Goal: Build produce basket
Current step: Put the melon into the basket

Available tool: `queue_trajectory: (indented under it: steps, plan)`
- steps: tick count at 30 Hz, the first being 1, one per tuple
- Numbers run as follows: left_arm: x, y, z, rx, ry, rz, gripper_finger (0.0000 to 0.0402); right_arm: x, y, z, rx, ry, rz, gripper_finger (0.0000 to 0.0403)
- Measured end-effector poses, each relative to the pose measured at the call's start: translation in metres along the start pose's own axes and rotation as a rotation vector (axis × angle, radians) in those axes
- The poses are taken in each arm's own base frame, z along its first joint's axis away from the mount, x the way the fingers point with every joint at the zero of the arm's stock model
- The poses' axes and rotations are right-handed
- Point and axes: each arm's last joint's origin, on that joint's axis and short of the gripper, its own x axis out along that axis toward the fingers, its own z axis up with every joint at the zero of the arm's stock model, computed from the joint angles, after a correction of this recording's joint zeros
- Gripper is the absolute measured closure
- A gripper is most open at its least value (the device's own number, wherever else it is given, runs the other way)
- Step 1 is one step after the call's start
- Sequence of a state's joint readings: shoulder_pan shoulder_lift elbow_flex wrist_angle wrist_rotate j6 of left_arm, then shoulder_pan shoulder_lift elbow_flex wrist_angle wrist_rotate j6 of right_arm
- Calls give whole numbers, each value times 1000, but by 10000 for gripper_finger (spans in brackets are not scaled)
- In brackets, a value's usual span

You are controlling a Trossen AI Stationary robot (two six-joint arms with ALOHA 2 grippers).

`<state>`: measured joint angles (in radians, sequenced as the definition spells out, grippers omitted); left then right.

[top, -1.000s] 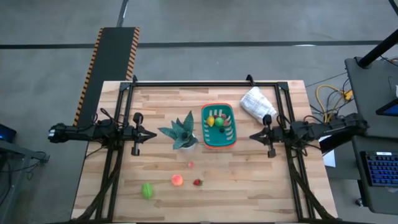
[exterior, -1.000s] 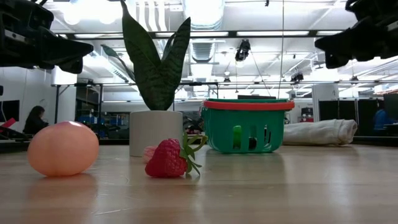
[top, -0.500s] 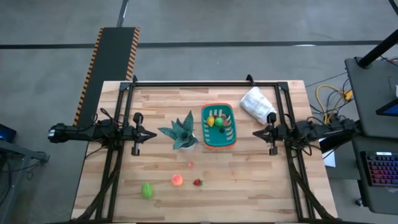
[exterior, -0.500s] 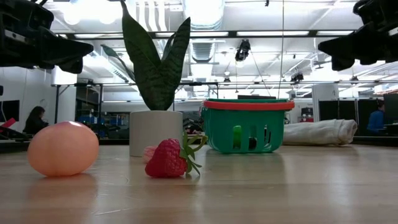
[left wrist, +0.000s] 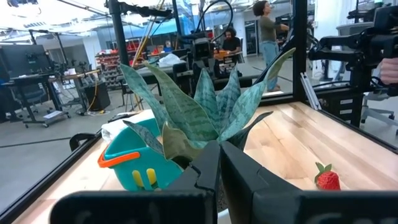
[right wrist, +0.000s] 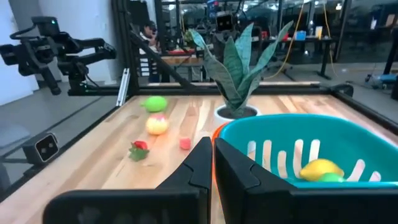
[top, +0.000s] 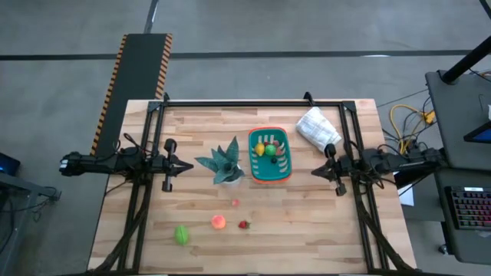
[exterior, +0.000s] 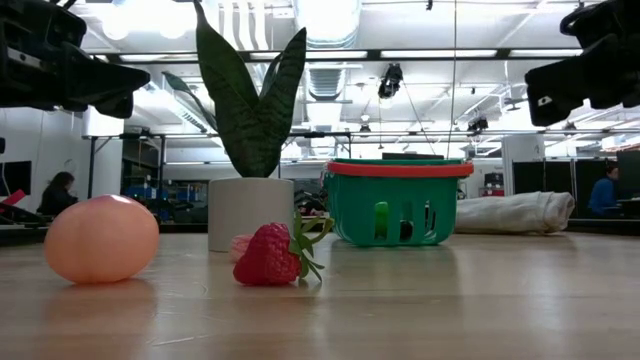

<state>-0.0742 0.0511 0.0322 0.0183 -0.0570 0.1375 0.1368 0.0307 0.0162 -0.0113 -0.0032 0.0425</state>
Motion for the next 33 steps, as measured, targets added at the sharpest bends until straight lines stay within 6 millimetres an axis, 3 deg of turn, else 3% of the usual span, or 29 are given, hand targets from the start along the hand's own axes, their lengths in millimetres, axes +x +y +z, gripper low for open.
queue_trajectory:
  steps: [21, 33]
  plan:
    - [0, 0, 0, 0, 0, 0, 402, 4, 0, -5, 7, 63, -10, 394]
    - [0, 0, 0, 0, 0, 0, 402, 4, 0, -5, 112, 63, -11, 394]
